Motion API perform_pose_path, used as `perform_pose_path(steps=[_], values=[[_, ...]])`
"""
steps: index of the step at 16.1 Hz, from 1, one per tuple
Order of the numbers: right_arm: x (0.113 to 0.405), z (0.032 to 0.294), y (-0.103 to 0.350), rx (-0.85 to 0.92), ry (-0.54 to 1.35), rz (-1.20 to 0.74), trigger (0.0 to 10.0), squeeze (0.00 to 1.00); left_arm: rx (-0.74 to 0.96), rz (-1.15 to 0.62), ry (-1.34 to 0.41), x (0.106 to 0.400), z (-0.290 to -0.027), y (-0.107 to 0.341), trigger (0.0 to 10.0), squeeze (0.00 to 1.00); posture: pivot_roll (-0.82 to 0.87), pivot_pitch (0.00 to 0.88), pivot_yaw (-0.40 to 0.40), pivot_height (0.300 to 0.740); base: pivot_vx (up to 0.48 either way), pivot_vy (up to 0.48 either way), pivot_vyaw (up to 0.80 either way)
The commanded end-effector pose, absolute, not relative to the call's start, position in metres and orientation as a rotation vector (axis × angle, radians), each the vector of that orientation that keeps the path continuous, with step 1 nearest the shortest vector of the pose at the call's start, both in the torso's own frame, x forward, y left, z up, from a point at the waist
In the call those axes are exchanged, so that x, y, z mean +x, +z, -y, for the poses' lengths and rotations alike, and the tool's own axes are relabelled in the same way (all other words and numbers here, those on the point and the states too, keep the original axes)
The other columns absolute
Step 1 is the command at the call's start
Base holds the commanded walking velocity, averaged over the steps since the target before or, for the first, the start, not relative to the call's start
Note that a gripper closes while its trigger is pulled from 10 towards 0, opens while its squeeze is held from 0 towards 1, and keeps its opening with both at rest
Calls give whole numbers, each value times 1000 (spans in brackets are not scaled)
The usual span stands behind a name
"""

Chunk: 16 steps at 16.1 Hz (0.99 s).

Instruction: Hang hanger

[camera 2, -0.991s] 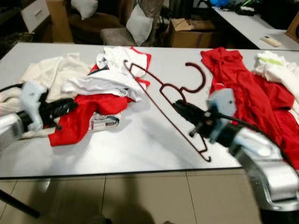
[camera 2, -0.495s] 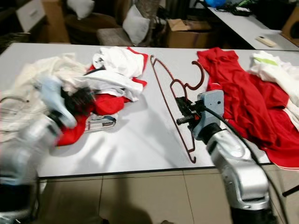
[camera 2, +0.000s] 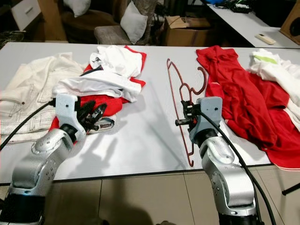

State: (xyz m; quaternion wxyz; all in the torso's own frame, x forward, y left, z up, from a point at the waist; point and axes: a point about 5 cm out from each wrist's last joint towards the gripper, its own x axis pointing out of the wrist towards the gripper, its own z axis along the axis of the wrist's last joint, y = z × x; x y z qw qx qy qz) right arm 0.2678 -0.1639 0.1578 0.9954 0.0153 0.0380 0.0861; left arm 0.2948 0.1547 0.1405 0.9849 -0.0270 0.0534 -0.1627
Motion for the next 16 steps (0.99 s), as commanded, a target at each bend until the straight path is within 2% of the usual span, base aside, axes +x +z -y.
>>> perform_pose_path(steps=[1,4,7,9,16], values=[[268,172,157,-62,106,-72,10000,0,-8,-89,-312,293,-156,140,10000,0,-56,0,-47,740,0,0,0],[270,173,158,3,70,-18,10000,0,19,-85,-305,292,-157,139,10000,0,-59,0,-52,740,0,-80,0],[270,171,155,-65,7,0,10000,0,25,-81,-308,293,-154,136,10000,0,-64,0,-40,740,0,-329,0],[276,173,155,-136,-101,22,10000,0,31,-77,-317,293,-152,137,10000,0,-62,0,-39,740,0,-349,0],[275,165,156,-46,-30,32,10000,0,40,-71,-313,296,-152,137,10000,0,-61,0,-39,740,0,-348,0]])
